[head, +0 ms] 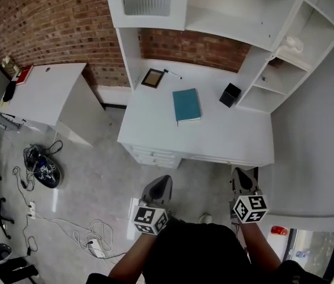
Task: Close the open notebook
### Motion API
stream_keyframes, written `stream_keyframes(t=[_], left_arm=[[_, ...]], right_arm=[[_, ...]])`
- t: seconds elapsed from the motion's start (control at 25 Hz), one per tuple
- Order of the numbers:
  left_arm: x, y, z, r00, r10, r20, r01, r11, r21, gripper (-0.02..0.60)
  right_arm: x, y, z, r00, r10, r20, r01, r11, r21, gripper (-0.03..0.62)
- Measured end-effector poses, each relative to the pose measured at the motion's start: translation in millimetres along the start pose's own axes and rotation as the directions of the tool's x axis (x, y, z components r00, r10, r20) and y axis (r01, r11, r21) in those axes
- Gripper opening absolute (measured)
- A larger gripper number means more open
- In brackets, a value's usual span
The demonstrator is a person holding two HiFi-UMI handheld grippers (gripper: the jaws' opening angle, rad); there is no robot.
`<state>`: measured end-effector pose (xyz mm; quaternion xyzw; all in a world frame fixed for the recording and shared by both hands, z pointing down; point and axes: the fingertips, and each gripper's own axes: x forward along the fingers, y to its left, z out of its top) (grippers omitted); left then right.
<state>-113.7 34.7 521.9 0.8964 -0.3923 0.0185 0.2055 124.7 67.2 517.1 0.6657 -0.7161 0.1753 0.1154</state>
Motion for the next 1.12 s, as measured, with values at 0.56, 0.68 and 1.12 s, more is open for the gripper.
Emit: stream_keyframes(t=[0.56, 0.68, 1.12], left_arm=[[62.3, -173.5, -34.3, 0.992, 0.123, 0.028, -0.125, 0.987, 0.099, 0.012], [65.5, -195.5, -46.6, 0.992, 0.128, 0.02, -0.129, 0.987, 0.094, 0.012], [79.0, -240.4, -48.1, 0.99, 0.139, 0.031, -0.142, 0.981, 0.136, 0.012]], right_arm=[[-99.6, -150.5, -12.8, 0.991, 0.062, 0.117, -0.058, 0.998, -0.039, -0.002], [-109.4, -169.3, -15.5, 0.989, 0.069, 0.127, -0.065, 0.997, -0.034, -0.002], [-130.2, -207.5, -17.0, 0.985, 0.091, 0.149, -0.088, 0.996, -0.025, -0.002]])
